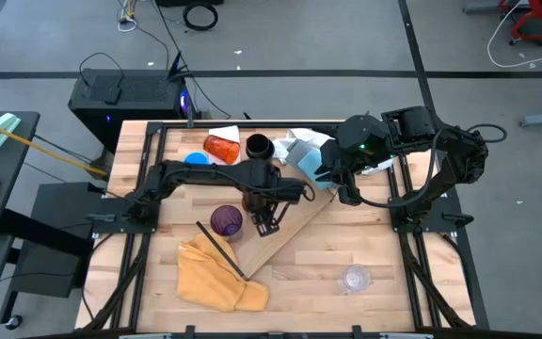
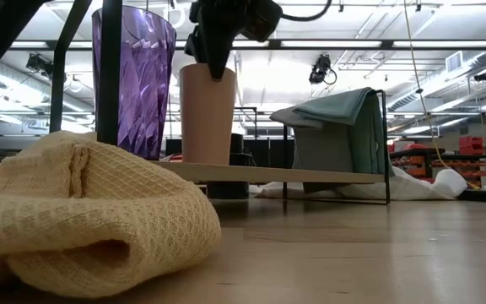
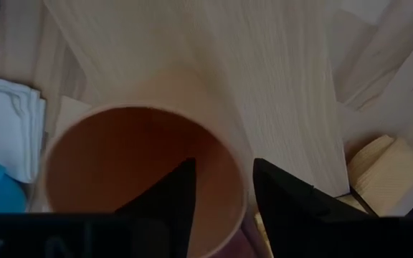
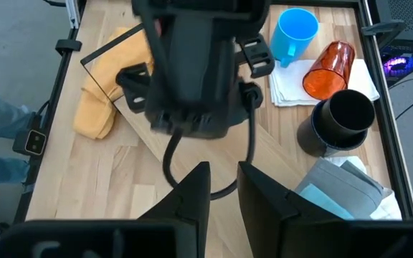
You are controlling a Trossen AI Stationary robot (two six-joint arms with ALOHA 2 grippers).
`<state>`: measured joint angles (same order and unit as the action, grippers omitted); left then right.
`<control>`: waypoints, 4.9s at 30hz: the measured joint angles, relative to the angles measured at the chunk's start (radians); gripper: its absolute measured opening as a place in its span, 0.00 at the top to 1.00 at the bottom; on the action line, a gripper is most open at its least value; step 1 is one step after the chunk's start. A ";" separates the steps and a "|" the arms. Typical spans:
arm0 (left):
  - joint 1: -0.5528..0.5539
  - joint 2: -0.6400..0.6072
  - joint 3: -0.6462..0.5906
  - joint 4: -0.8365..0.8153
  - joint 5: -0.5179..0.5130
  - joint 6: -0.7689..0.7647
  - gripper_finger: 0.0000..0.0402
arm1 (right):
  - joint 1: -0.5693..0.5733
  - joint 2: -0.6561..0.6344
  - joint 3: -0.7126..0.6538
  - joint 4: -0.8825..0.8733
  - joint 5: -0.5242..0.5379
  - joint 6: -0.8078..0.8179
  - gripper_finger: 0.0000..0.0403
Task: Stack small to large cups/mugs on shelf
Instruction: Put the blue mug on the shelf
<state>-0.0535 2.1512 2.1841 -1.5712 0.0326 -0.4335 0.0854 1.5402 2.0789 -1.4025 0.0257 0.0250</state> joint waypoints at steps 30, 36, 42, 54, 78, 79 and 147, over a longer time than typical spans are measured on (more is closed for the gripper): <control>0.024 -0.130 0.059 0.007 -0.013 0.009 0.70 | 0.000 0.000 0.000 0.000 0.000 0.002 0.81; 0.028 -0.234 0.141 0.202 -0.190 0.077 0.69 | 0.000 0.000 0.000 0.000 0.000 0.003 0.81; 0.038 -0.372 0.134 0.533 -0.345 0.180 0.71 | 0.000 0.000 0.000 -0.007 0.000 0.024 0.81; 0.000 -0.492 0.132 1.035 -0.251 0.424 0.74 | 0.000 0.000 0.000 -0.022 0.000 0.032 0.81; -0.075 -0.639 -0.031 1.221 0.314 0.372 0.83 | 0.000 0.000 0.000 -0.040 0.000 0.048 0.81; -0.074 -0.669 -0.031 1.198 0.291 0.386 0.84 | 0.000 0.000 0.000 -0.043 0.000 0.048 0.81; -0.025 -1.457 -1.319 1.014 -0.603 -0.106 0.86 | 0.000 0.033 0.000 0.031 0.001 0.018 0.81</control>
<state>-0.0789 0.6941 0.8650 -0.5568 -0.5705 -0.5395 0.0853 1.5732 2.0787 -1.3714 0.0265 0.0433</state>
